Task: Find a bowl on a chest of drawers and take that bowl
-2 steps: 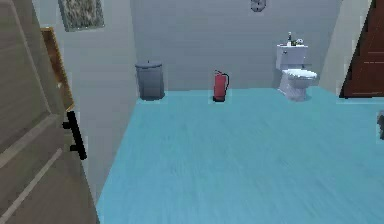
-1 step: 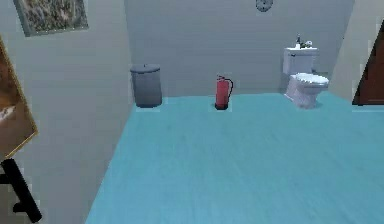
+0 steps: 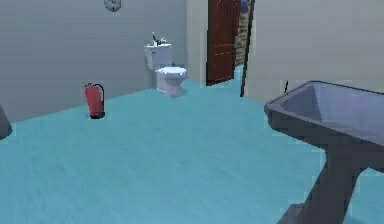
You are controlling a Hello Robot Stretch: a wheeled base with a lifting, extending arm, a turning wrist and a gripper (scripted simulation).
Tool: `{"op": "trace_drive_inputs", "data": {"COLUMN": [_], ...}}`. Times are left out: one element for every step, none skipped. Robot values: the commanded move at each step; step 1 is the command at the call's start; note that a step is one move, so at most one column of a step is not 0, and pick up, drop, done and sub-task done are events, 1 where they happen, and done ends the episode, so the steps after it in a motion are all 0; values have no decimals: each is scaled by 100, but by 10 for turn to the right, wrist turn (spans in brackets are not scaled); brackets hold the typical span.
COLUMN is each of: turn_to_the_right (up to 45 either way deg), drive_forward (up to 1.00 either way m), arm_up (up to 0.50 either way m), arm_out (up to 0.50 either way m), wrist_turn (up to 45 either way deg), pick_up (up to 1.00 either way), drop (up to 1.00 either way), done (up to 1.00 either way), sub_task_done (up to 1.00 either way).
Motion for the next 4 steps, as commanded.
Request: {"op": "trace_drive_inputs", "data": {"turn_to_the_right": [0, -330, 0, 450], "drive_forward": [80, 0, 50, 0], "arm_up": [0, 0, 0, 0], "arm_out": [0, 0, 0, 0], "wrist_turn": [0, 0, 0, 0], "pick_up": [0, 0, 0, 0], "drop": [0, 0, 0, 0], "done": [0, 0, 0, 0], "sub_task_done": [0, 0, 0, 0]}}
